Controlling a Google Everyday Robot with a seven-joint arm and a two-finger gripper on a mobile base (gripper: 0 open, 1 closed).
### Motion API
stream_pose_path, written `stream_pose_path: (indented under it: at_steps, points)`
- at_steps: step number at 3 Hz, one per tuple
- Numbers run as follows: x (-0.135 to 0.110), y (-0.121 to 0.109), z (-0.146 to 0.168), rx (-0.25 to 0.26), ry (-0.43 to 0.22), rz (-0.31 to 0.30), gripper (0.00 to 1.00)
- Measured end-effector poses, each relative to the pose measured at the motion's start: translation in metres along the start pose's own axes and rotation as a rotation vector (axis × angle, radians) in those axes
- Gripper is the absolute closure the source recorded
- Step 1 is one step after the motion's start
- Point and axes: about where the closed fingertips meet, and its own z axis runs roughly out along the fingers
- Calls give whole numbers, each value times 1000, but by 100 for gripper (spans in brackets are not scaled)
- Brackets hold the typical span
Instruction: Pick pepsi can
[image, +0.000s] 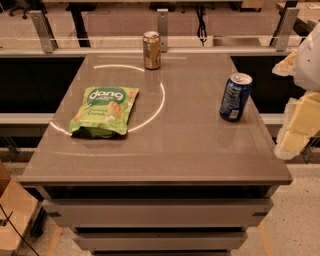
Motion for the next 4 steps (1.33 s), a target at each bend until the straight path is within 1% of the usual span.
stream_pose_path:
  at_steps: [1, 2, 3, 4]
  points:
    - [-1, -2, -1, 7, -2, -1, 0]
    - [-7, -14, 3, 14, -74, 23, 0]
    - [-20, -39, 7, 32, -184, 45, 0]
    - [-30, -82, 9, 43, -276, 73, 0]
